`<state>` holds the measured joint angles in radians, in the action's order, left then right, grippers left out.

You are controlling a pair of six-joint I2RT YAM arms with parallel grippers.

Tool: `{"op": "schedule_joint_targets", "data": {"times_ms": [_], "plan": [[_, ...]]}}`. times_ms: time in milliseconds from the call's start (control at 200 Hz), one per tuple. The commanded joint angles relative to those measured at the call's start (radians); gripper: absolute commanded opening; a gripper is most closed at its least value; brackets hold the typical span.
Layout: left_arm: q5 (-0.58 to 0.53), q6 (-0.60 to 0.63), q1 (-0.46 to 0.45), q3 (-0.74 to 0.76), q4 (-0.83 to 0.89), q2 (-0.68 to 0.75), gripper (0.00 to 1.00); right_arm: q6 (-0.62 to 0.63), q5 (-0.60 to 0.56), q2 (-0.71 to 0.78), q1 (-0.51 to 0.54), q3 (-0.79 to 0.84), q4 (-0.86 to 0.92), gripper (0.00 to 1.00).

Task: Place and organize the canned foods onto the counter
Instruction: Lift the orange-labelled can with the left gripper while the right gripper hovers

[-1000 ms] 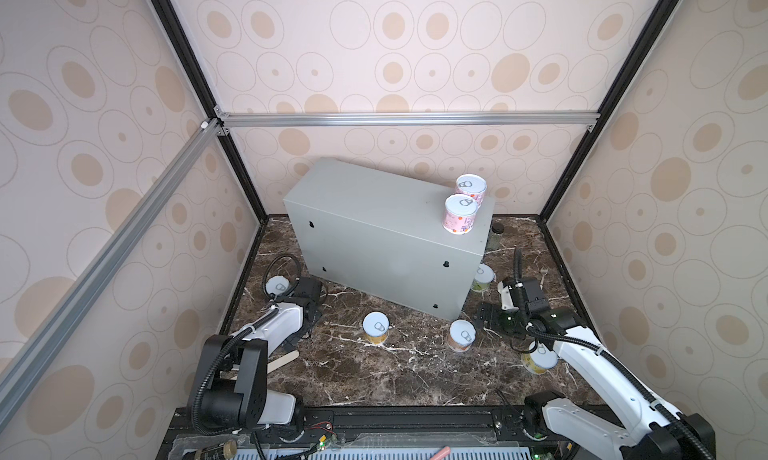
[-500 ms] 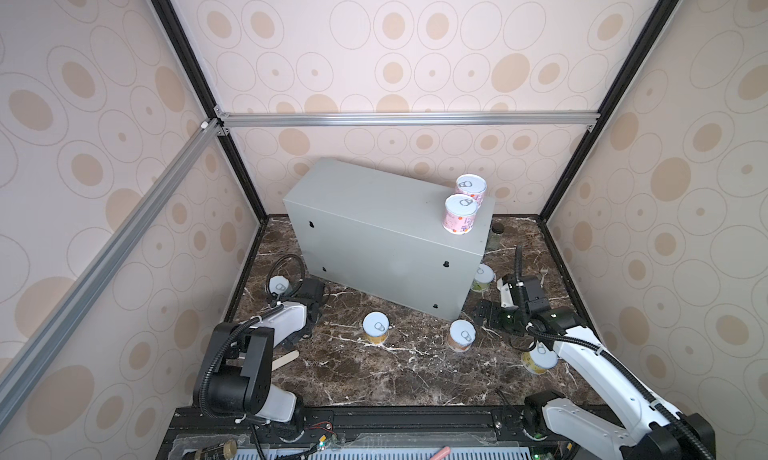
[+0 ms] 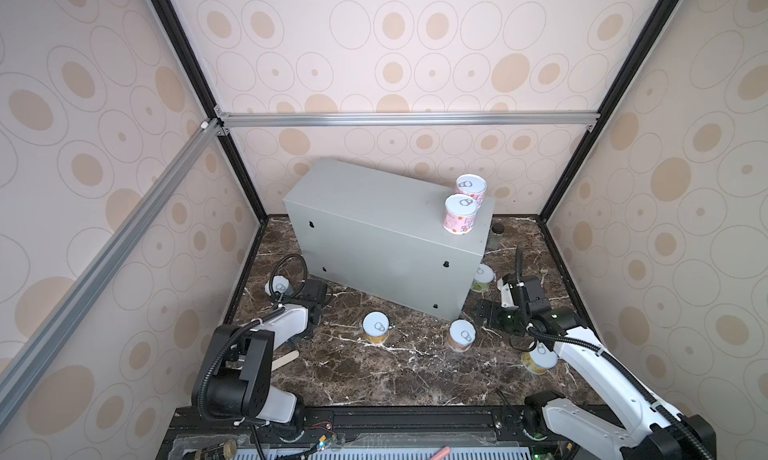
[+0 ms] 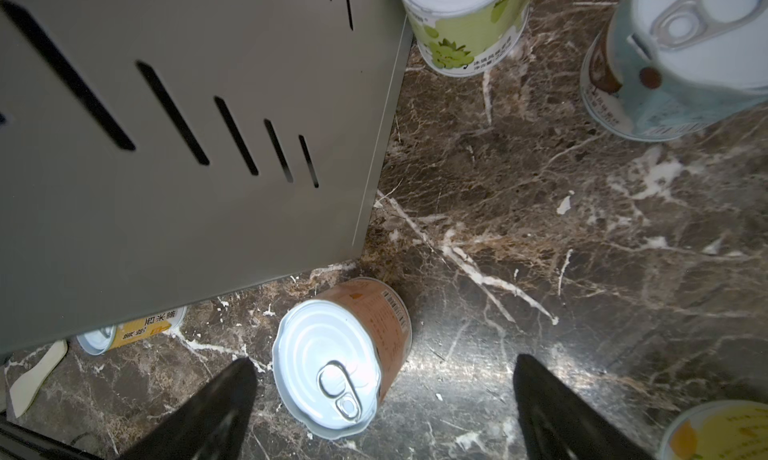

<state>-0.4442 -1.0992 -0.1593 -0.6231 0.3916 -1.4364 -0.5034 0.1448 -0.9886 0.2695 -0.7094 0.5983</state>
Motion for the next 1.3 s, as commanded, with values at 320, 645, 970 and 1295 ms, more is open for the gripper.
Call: {"op": "schedule_joint_targets", "data": {"times_ms": [320,645,970,1295], "plan": [[0.062,0.129,-0.009,0.072,-0.089,0.267,0.72,0.021,-0.017,0.086,0.005,-0.003,0.04,0.99],[0.201,0.307,-0.009,0.021,-0.053,0.395,0.7,0.013,-0.009,0.156,0.005,-0.028,0.082,0.99],[0.201,0.452,-0.01,-0.14,0.093,0.501,0.69,0.006,-0.023,0.238,0.005,-0.06,0.153,0.99],[0.218,0.606,-0.01,-0.359,0.212,0.523,0.7,0.019,-0.054,0.319,0.005,-0.113,0.232,0.99]]}}
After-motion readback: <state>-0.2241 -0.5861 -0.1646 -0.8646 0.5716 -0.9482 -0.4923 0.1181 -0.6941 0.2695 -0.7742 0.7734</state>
